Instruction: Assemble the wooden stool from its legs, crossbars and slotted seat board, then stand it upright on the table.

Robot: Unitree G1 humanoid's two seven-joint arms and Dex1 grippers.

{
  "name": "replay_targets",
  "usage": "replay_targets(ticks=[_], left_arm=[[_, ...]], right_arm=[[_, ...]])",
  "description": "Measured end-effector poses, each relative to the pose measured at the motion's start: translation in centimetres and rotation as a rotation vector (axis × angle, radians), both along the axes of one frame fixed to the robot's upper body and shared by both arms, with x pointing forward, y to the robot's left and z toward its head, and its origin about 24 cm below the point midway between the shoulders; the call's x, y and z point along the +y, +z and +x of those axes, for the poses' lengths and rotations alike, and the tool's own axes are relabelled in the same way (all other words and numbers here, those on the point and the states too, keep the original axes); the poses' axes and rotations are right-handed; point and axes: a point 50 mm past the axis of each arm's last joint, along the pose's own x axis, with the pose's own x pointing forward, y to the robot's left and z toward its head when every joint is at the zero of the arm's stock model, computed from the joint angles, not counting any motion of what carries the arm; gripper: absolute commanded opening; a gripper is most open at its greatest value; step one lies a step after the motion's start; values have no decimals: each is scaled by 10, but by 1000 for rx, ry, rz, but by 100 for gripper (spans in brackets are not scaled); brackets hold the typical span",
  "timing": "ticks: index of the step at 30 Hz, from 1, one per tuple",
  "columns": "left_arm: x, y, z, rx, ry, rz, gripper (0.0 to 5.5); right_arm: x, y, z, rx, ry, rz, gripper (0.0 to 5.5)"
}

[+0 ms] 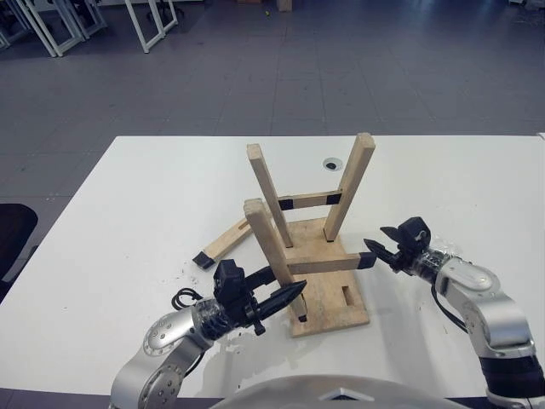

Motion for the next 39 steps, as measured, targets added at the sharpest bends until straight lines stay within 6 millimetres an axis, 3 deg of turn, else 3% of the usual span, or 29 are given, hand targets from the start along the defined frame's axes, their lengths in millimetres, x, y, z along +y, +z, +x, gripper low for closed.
replay_targets(ticks=[14,20,24,34,39], left_arm=[[-1,-16,5,10,58,-13,216],[-1,-21,22,-49,38,34,216],[5,-27,35,-135,70,166,215],[6,-42,19,-330,105,215,215],[2,-49,18,-418,161,242,215]], right_arm=[[-1,-1,-2,9,-2,-8,262],[-1,-2,-3,12,-12,-11,262],[-2,-6,-6,27,-22,-9,262],[-2,-5,-5,18,-48,10,262],[-8,12,7,-42,-80,35,262]])
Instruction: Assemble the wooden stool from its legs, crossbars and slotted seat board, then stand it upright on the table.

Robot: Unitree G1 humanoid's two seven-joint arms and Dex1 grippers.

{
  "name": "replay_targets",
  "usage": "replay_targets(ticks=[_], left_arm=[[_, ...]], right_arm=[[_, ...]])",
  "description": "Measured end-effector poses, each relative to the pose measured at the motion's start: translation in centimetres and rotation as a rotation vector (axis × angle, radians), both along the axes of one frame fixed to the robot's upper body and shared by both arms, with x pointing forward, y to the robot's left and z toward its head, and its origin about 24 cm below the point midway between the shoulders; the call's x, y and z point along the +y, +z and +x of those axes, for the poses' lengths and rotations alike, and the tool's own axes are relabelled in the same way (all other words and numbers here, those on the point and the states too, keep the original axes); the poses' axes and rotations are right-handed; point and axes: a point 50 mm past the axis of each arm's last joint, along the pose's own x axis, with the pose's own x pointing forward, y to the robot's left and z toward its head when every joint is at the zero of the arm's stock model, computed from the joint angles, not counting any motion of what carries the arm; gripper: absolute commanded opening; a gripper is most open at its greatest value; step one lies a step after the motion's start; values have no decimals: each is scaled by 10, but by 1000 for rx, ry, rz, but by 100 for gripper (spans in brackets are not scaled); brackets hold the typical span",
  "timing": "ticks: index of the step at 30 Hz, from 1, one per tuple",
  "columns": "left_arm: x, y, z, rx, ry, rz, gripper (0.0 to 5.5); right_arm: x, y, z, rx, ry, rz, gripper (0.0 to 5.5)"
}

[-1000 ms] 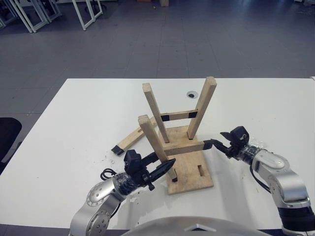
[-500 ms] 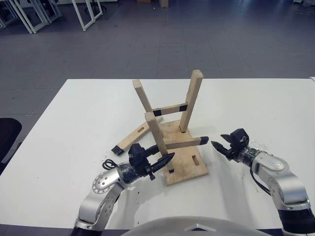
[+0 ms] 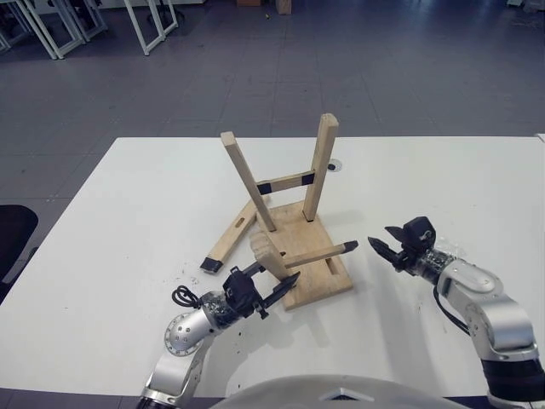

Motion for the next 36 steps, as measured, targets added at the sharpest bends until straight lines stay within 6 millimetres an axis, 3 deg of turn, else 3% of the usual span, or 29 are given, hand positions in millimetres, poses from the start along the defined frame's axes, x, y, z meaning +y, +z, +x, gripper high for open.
replay_targets(ticks=[7,12,18,25,30,33,36], left_arm=[[-5,-8,-1,-90,77,-4,215],[-5,-11,9,-117,85,-10,215],[3,-4,21,-77,34,5,215],[0,-2,50,-78,-28,15,215],[8,-20,47,0,-48,55,319],[11,-17,43,-8,-41,48,374],[26,-8,31,-14,14,62,374]], right_arm=[[-13,64,30,-191,-84,85,262],[-7,86,37,-252,-65,131,262],[-4,88,31,-240,-69,148,262],[-3,84,31,-220,-89,166,262],[-3,79,29,-204,-96,173,262],[-2,78,29,-202,-100,177,262],[-1,75,26,-198,-117,184,262]])
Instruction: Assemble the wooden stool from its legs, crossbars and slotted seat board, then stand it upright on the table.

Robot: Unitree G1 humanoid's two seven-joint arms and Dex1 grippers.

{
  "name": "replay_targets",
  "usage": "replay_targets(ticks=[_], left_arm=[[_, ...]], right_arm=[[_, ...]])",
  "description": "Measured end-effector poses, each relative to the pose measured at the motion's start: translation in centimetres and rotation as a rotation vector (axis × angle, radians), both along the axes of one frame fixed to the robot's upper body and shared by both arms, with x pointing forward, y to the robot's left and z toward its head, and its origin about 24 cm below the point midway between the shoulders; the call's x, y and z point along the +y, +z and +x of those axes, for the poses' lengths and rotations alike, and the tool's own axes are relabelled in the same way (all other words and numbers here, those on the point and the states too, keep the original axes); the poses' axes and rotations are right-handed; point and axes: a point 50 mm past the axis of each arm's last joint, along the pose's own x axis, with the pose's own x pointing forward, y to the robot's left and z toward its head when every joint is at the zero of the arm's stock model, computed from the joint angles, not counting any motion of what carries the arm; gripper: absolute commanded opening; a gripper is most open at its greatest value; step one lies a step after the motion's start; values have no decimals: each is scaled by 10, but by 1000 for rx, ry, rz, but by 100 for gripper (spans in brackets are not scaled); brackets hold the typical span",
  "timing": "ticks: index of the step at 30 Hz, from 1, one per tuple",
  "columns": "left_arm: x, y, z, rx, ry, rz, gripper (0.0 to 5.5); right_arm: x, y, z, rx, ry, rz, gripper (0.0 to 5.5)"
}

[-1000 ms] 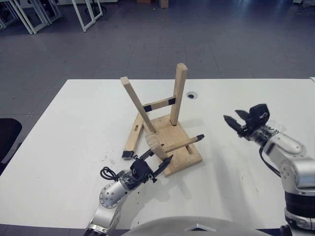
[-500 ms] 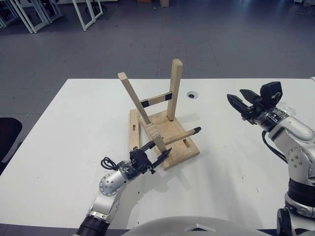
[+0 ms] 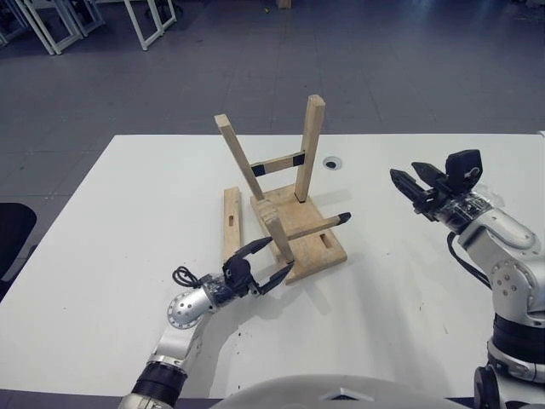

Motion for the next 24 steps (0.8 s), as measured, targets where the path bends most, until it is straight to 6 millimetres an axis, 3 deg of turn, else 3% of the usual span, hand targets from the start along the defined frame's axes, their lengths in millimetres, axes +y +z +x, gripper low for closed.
replay_targets(ticks=[4,6,15,24], left_arm=[[31,11,-29,50,250,60,374],[37,11,-32,105,385,118,374],[7,2,-16,257,676,332,374],[6,-9,-7,454,873,207,374]], right_arm=[[2,-6,-5,11,-29,22,262],[2,-8,-7,14,-45,25,262],[2,-12,-8,30,-59,40,262],[3,-14,-5,44,-42,44,262]])
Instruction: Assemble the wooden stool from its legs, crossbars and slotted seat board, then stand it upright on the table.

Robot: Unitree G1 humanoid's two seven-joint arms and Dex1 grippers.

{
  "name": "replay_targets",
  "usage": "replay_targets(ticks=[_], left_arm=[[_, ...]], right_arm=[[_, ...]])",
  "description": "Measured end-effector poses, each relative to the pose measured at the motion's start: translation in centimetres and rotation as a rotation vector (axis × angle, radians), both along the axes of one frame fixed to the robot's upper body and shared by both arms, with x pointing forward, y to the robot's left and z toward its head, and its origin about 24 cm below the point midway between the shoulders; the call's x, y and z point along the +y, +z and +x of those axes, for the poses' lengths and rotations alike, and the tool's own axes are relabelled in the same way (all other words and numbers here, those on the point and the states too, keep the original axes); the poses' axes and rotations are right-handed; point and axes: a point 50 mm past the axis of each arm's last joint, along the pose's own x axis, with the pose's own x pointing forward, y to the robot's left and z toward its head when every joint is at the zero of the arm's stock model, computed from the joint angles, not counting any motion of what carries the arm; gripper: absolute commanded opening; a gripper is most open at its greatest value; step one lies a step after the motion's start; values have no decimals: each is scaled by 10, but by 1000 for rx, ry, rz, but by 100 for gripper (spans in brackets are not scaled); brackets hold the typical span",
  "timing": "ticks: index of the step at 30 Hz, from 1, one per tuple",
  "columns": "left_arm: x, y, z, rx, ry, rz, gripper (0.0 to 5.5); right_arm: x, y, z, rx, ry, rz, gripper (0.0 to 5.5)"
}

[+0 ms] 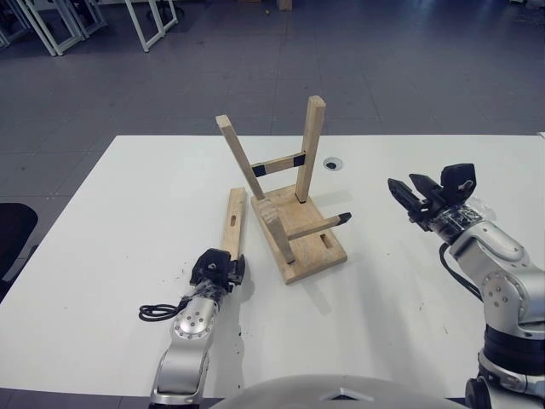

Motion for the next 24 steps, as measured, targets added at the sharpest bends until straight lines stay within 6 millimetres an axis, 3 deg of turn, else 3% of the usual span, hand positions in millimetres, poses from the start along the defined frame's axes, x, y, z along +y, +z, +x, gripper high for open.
replay_targets(ticks=[4,10,14,16,19,22,24], left_arm=[[-1,-1,3,21,39,-68,311],[12,2,8,37,87,1,215],[23,3,10,22,124,8,214],[34,15,17,-86,147,-5,213],[55,47,31,-359,195,-14,213],[80,89,40,-625,206,-46,212],[87,124,51,-783,142,-148,212]], right_arm=[[1,2,2,-6,7,2,262],[1,3,3,-13,0,3,262],[5,11,4,-39,15,65,330],[9,26,7,-83,45,177,365],[4,43,11,-100,61,344,368],[10,61,10,-94,184,499,368],[20,71,7,-76,306,564,368]])
